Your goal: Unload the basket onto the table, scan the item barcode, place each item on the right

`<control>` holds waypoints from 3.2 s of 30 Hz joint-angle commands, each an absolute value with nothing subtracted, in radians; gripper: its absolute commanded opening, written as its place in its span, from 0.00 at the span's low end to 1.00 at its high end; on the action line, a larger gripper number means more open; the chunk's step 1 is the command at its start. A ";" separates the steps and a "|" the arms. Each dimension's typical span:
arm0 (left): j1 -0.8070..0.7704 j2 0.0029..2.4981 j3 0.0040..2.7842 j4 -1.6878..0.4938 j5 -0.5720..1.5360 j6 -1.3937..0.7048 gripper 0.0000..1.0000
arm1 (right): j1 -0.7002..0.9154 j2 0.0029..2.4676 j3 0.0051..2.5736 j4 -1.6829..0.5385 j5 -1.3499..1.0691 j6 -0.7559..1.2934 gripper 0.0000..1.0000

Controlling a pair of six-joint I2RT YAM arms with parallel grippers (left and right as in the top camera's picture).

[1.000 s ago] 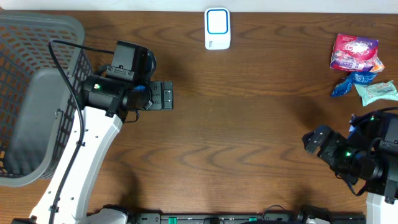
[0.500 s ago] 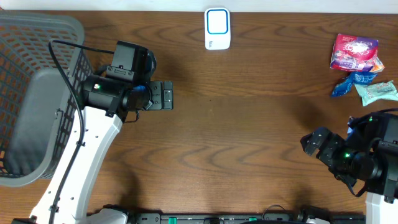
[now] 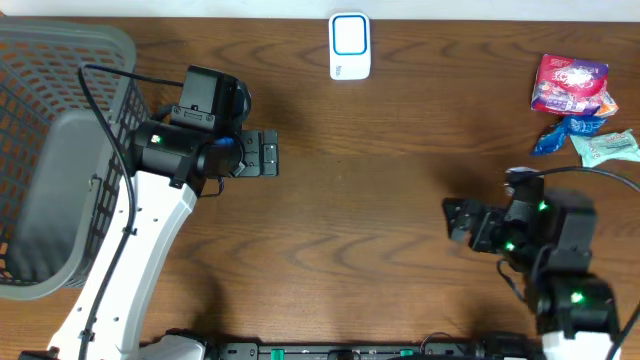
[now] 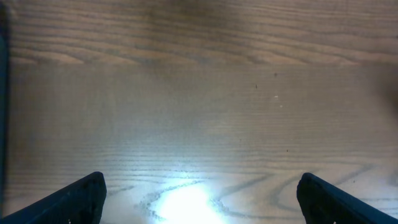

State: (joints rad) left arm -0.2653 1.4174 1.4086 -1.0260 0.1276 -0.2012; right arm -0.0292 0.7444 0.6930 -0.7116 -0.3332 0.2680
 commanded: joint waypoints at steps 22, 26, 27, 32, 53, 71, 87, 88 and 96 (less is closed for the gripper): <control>-0.262 1.418 1.411 -1.029 0.118 -0.187 0.98 | 0.039 0.145 0.034 0.098 -0.233 0.216 0.99; -0.262 1.418 1.411 -1.029 0.118 -0.187 0.98 | 0.038 0.080 0.005 0.093 -0.183 0.216 0.99; -0.262 1.418 1.411 -1.029 0.118 -0.187 0.98 | 0.038 0.068 0.006 0.084 -0.175 0.216 0.99; -0.262 1.418 1.411 -1.029 0.118 -0.187 0.98 | 0.025 0.035 0.006 0.017 -0.122 0.204 0.99; -0.262 1.418 1.411 -1.029 0.118 -0.187 0.98 | 0.009 0.005 0.006 -0.075 -0.072 -0.055 0.99; -0.262 1.418 1.411 -1.029 0.118 -0.187 0.98 | 0.023 0.005 0.006 -0.072 -0.073 -0.057 0.99; -0.262 1.418 1.411 -1.029 0.118 -0.187 0.98 | 0.023 0.005 0.006 -0.071 -0.073 -0.057 0.99; -0.262 1.418 1.411 -1.029 0.118 -0.187 0.98 | 0.023 0.005 0.006 -0.071 -0.073 -0.057 0.99; -0.262 1.418 1.411 -1.029 0.118 -0.187 0.98 | 0.023 0.005 0.006 -0.071 -0.073 -0.057 0.99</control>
State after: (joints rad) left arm -0.2653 1.4174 1.4086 -1.0252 0.1276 -0.2012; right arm 0.0174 0.0143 0.0071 -0.0662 -0.0879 -0.0418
